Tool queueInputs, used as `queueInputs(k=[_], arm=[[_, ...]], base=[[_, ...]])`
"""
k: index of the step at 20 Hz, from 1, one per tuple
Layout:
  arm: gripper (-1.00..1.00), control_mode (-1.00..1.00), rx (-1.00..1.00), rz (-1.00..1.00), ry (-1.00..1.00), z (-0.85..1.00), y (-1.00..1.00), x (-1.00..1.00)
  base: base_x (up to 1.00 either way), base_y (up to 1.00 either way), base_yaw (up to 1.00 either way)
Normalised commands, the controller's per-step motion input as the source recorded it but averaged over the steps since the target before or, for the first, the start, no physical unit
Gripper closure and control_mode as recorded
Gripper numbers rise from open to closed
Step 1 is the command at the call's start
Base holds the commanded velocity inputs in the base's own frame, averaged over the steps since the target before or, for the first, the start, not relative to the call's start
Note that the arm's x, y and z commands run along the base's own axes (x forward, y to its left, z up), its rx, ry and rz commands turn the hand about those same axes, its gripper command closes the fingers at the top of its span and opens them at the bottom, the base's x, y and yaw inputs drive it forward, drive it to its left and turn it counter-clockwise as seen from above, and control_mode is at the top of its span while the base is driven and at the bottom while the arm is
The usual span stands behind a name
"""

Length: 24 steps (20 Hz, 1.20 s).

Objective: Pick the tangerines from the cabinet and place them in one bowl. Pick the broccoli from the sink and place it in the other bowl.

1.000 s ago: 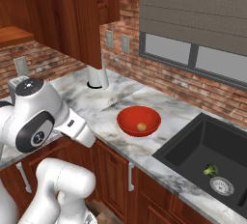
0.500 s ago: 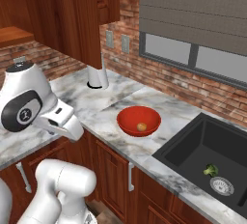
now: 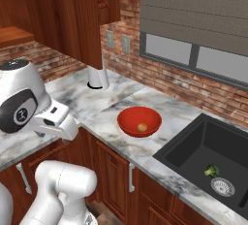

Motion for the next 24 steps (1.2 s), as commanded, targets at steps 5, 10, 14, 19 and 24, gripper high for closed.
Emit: queueInputs(k=[5, 10, 14, 19, 24], arm=[[-1.0, -1.0, -0.01, 0.03, 0.1, 0.34, 0.05, -0.05], [-1.0, -1.0, 0.0, -0.01, 0.03, 0.14, 0.0, -0.1], [-1.0, -1.0, 0.0, 0.0, 0.0, 0.0, 0.0, -0.07], [-1.0, -1.0, 0.0, 0.0, 0.0, 0.0, 0.0, 0.0], [-1.0, 1.0, 0.0, 0.0, 0.0, 0.0, 0.0, -0.02]], base=[[0.0, 0.0, 0.0], [0.0, 0.0, 0.0], [0.0, 0.0, 0.0], [0.0, 0.0, 0.0], [0.0, 0.01, 0.02]])
